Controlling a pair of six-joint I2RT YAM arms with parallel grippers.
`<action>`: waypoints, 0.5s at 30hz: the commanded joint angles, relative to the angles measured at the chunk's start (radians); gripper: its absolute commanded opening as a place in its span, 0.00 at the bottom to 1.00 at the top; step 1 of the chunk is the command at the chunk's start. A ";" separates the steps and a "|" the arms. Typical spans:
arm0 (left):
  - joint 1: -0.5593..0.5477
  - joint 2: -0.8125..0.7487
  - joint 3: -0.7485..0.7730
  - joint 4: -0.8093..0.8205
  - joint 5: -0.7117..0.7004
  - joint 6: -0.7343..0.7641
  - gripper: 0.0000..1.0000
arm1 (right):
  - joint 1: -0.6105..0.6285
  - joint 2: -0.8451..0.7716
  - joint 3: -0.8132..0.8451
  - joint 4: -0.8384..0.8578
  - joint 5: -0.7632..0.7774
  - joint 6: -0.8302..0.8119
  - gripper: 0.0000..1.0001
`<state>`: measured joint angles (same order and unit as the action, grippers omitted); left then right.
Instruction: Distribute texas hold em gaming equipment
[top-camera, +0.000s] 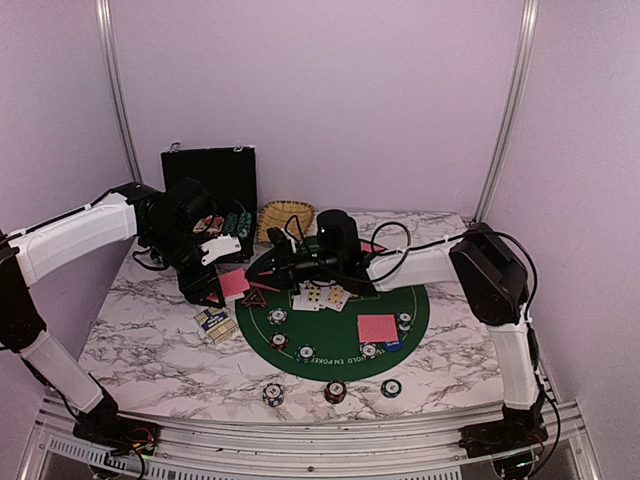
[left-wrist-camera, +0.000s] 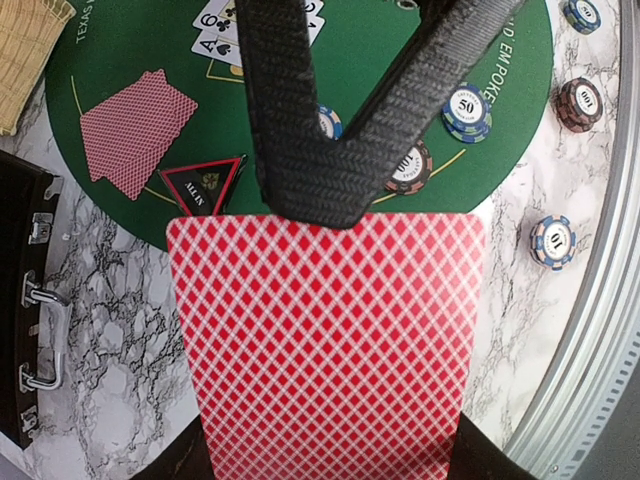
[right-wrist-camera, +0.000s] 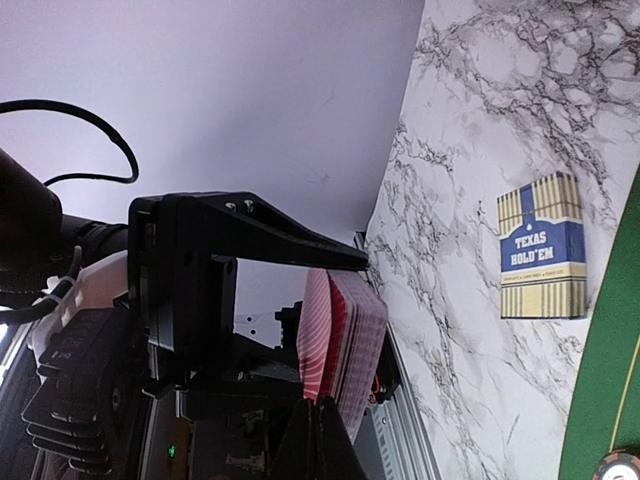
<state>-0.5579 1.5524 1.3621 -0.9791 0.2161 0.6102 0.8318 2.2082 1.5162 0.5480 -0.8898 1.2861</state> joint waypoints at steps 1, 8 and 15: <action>0.004 0.000 0.011 -0.018 -0.004 0.005 0.00 | -0.007 -0.052 -0.016 0.073 -0.005 0.037 0.00; 0.004 -0.001 0.008 -0.018 -0.008 0.006 0.00 | -0.015 -0.059 -0.062 0.161 -0.007 0.104 0.00; 0.004 0.000 0.011 -0.017 0.004 0.007 0.00 | 0.001 -0.053 -0.027 0.007 0.007 -0.004 0.44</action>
<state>-0.5579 1.5524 1.3621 -0.9791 0.2085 0.6102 0.8265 2.1876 1.4517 0.6250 -0.8909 1.3502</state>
